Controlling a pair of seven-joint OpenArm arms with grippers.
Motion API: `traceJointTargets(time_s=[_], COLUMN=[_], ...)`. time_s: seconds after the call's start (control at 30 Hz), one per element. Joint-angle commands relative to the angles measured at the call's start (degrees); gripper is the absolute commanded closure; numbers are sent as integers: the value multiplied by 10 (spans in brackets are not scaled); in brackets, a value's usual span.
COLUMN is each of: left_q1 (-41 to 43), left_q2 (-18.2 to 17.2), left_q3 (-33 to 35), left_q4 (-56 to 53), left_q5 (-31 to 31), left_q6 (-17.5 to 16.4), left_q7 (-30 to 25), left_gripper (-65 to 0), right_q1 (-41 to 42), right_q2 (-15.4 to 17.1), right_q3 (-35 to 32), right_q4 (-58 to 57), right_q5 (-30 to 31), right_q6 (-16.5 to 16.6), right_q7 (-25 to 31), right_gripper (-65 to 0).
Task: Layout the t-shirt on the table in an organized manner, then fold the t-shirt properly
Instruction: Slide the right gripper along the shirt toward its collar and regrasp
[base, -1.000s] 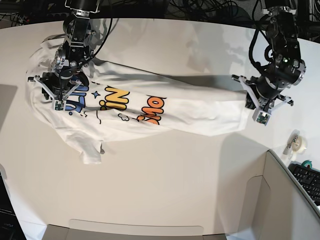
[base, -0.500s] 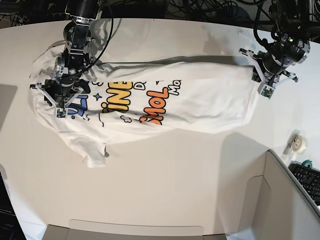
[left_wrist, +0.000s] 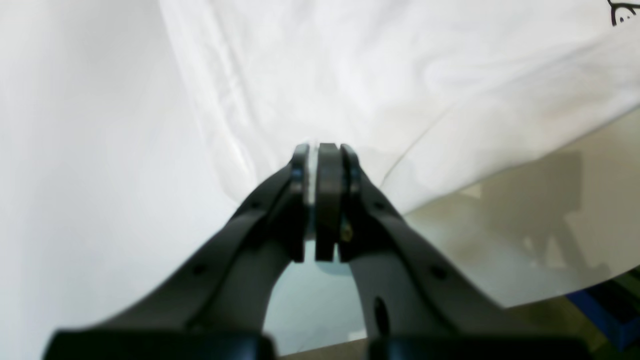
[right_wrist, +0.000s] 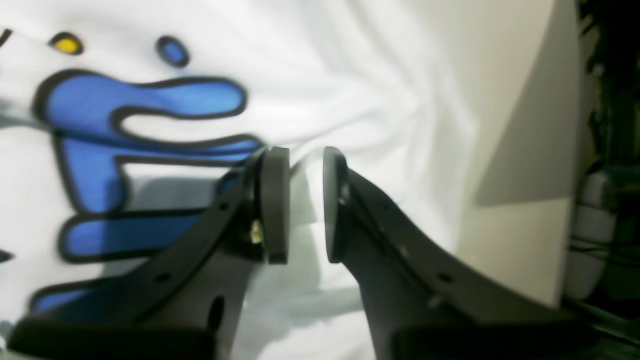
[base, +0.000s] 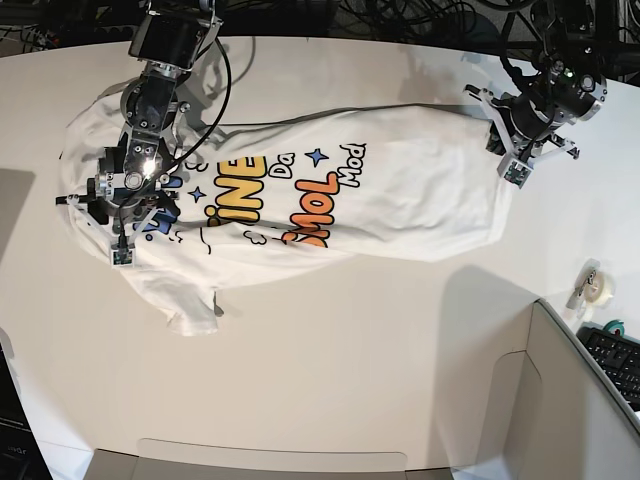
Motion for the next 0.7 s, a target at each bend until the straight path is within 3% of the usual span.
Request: traceJointTargets(time_s=[0.0,0.27,0.37,0.67], left_q1=[3,60,72,96], left_q2=[-8,-48,-68,-163], left_q3=[-2,-2,7,68], left_q4=[8,9,9,-16], left_q5=[-2,-4,-4,-1], left_q6=[1,1,1,1], left_q7=[-7,-12,-26,-53], left_gripper=[0,0,0,0], right_q1=[12,32,43,95], right_q2=[11,49,49,75], right_q3=[-1,-1,-1,0], right_q4=[6,-62,-98,-229], right_q5=[-3,-2,-3,-5], right_q6=[2,2,2,0], right_q7=[-2,1,28,83], right_gripper=[-120,-121,-121,-121])
